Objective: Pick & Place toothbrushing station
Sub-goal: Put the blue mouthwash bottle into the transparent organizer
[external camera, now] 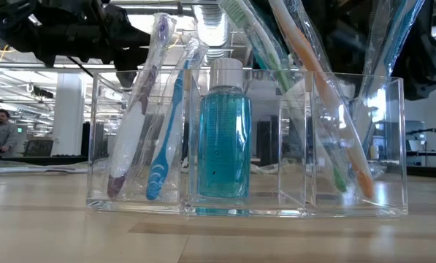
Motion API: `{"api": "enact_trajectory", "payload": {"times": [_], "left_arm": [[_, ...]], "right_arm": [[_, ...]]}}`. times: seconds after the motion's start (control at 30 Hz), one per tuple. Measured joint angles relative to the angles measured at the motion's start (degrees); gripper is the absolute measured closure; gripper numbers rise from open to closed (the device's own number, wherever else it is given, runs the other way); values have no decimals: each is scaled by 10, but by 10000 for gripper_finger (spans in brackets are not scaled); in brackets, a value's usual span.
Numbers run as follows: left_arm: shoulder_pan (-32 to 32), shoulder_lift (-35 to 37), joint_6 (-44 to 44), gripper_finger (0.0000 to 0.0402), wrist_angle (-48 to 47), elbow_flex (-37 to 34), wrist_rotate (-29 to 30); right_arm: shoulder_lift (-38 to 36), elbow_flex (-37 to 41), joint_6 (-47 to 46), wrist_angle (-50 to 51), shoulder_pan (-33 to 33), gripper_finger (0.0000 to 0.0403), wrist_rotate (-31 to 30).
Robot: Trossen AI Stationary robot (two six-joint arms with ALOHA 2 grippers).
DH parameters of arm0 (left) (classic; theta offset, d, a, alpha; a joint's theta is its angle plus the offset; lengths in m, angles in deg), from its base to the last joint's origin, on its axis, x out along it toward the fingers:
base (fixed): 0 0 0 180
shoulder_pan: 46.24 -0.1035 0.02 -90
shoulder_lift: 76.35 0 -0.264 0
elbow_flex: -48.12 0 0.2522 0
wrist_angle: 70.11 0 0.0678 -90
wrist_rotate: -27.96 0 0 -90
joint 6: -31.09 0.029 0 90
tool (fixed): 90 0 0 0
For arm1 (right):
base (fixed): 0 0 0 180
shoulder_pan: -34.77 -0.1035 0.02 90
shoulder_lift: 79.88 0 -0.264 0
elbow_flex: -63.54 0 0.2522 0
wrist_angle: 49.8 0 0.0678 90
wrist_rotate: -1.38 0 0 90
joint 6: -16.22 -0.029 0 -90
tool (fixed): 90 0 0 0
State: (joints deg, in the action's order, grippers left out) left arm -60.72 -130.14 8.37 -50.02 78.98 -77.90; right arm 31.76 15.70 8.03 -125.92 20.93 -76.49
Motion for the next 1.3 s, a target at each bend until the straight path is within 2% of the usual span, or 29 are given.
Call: {"api": "enact_trajectory", "payload": {"times": [0.37, 0.87, 1.03, 1.13, 1.3], "left_arm": [[0, 0, -1, 294, 46, -31, 0], [0, 0, -1, 294, 64, -34, 0], [0, 0, -1, 294, 66, -34, 0], [0, 0, -1, 294, 67, -34, 0], [7, 0, 1, 294, 67, -34, 0]], "right_arm": [[2, 4, 7, 6, -19, 321, -9], [2, -9, 28, 42, -26, 321, -15], [46, -27, 25, 13, -16, 321, -13], [86, -46, -21, 5, -4, 321, 7], [97, -70, -39, 1, -8, 321, 31]]}}
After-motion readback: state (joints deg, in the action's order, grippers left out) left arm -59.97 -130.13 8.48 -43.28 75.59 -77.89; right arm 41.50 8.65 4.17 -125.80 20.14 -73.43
